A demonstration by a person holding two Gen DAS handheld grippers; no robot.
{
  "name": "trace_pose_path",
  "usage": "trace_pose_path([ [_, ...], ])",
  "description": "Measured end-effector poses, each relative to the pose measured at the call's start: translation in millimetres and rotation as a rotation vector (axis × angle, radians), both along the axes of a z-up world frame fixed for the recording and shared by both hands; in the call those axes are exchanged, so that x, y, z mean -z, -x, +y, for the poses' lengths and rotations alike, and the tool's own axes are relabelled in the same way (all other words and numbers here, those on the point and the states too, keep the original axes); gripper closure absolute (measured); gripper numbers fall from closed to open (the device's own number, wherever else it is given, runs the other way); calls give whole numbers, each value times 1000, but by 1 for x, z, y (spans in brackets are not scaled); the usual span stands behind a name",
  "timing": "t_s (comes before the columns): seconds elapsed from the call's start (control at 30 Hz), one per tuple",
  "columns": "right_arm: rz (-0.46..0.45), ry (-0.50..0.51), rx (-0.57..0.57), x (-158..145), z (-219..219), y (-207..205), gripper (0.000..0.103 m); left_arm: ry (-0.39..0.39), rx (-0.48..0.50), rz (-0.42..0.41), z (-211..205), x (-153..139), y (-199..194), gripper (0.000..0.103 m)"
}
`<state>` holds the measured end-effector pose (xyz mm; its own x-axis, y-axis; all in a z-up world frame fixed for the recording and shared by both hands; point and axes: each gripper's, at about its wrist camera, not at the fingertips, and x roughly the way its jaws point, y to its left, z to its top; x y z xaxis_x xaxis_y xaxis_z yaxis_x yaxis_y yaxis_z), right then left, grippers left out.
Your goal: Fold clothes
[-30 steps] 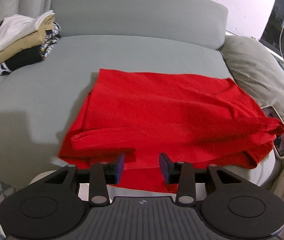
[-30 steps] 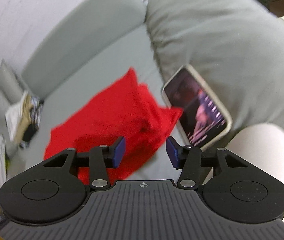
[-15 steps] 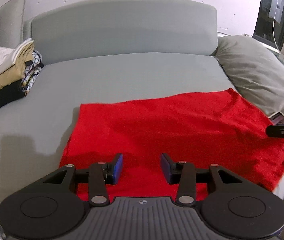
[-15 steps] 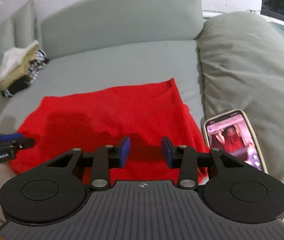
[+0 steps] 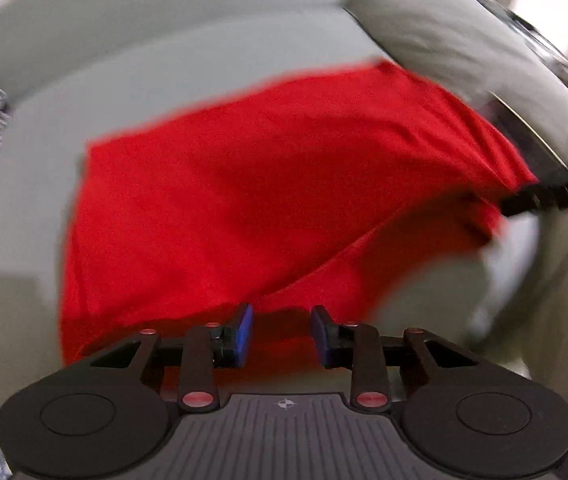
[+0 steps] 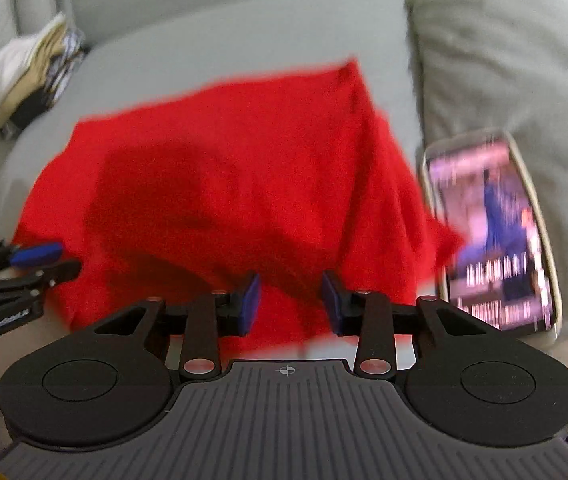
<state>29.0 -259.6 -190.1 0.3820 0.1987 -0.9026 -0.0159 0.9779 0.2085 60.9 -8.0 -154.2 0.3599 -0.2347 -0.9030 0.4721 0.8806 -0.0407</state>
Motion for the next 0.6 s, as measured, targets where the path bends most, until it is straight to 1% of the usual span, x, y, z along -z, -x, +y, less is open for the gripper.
trace_pose_path([
  [0.03,36,-7,-9,-1,-4,6,62,8,13,13,2,-2,6,72],
  [0.07,52,-12,-12,-3,-7,11,61,9,13,15,5,-3,14,71],
  [0.13,55,-23,-13,-7,-12,24,59,10,-8,10,9,-6,22,70],
  [0.2,41,-23,-1,-10,-15,34,59,39,-33,-3,12,-12,25,70],
  [0.3,-5,-50,12,-18,-17,41,59,123,-39,-35,14,-25,24,68],
  [0.4,-82,-85,16,-29,-16,39,60,162,-35,-106,9,-36,20,65],
  [0.47,-146,-87,9,-36,-13,36,60,160,-62,-144,5,-36,11,63],
  [0.5,-164,-83,9,-36,-11,33,60,154,-81,-160,3,-35,7,62],
  [0.53,-181,-79,11,-36,-10,29,60,148,-100,-175,1,-34,2,62],
  [0.6,-184,-71,26,-32,-7,16,60,128,-134,-198,-2,-28,-8,63],
])
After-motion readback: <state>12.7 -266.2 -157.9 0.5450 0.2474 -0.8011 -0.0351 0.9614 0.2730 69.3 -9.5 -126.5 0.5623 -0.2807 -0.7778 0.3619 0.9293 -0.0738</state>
